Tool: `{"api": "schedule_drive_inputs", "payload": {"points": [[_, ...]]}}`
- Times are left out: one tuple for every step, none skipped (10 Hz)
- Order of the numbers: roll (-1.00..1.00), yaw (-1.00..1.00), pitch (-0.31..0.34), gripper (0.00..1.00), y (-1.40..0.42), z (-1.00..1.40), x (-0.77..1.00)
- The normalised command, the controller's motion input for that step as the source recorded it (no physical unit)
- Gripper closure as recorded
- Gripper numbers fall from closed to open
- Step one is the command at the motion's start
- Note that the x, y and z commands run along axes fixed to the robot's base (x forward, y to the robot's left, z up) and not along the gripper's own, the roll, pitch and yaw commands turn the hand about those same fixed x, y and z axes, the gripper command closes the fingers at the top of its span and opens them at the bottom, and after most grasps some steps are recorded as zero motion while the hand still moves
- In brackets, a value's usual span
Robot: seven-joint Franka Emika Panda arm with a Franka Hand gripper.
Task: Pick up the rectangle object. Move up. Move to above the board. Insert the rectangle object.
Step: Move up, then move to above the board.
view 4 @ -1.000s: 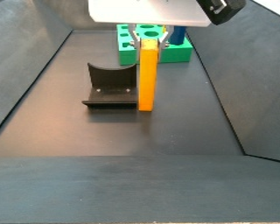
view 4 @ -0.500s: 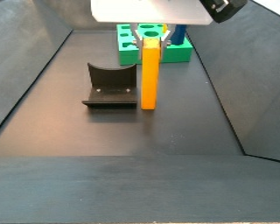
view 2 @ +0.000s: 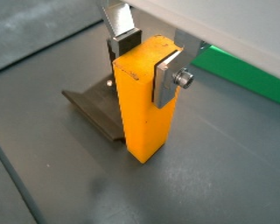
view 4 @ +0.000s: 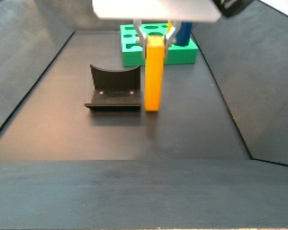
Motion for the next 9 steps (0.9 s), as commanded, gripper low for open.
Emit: {"api": "schedule_drive_inputs", "payload": {"points": [[0.01, -0.03, 0.032, 1.0, -0.04, 0.67, 0.0], [0.02, -0.03, 0.045, 1.0, -0.02, 0.51, 0.0], [0.03, -0.02, 0.063, 1.0, -0.01, 0.28, 0.01], [0.23, -0.21, 0.056, 1.0, -0.21, 1.0, 0.08], [0.23, -0.19, 0.075, 1.0, -0.22, 1.0, 0.08], [0.22, -0.13, 0.096, 1.0, -0.2, 1.0, 0.07], [0.16, -0.05, 0.101, 1.0, -0.18, 1.0, 0.06], [0.13, -0.01, 0.103, 1.0, -0.16, 1.0, 0.06], [0.11, 0.01, 0.102, 1.0, -0.14, 1.0, 0.06]]}}
